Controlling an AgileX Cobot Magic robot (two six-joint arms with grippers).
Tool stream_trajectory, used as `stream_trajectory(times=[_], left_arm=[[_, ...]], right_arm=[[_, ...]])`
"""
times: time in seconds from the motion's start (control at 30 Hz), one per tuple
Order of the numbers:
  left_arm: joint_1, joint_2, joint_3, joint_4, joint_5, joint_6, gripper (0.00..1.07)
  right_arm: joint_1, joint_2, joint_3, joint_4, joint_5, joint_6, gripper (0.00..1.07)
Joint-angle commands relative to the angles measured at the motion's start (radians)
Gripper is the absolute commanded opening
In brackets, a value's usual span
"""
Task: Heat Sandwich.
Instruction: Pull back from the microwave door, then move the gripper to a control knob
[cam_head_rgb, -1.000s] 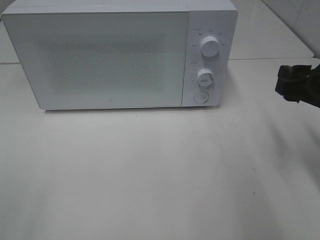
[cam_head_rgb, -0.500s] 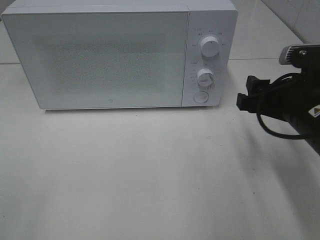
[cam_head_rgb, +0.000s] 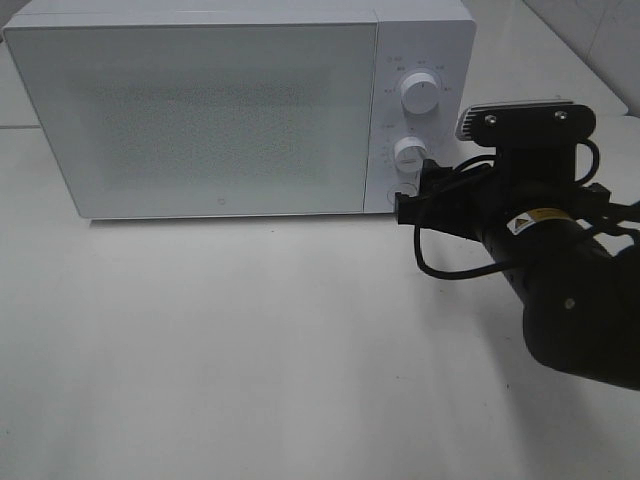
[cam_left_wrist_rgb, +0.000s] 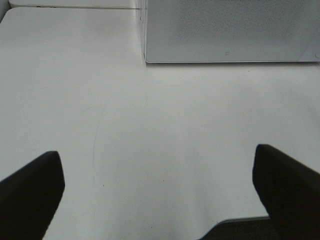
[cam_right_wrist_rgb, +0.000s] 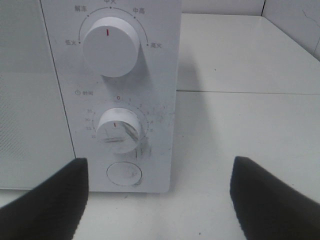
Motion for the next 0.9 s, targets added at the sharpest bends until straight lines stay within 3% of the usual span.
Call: stream_trajectory(times=[0.03, 0.9], left_arm=[[0.002, -0.024, 0.003, -0.008, -0.013, -0.006, 0.97], [0.002, -0.024, 0.003, -0.008, -0.013, -0.005, 0.97]], right_arm=[[0.003, 0.050, -0.055, -0.005, -0.026, -0.007, 0.76], [-0.037, 0.290, -0.315, -0.034, -0.014, -0.001, 0.76]])
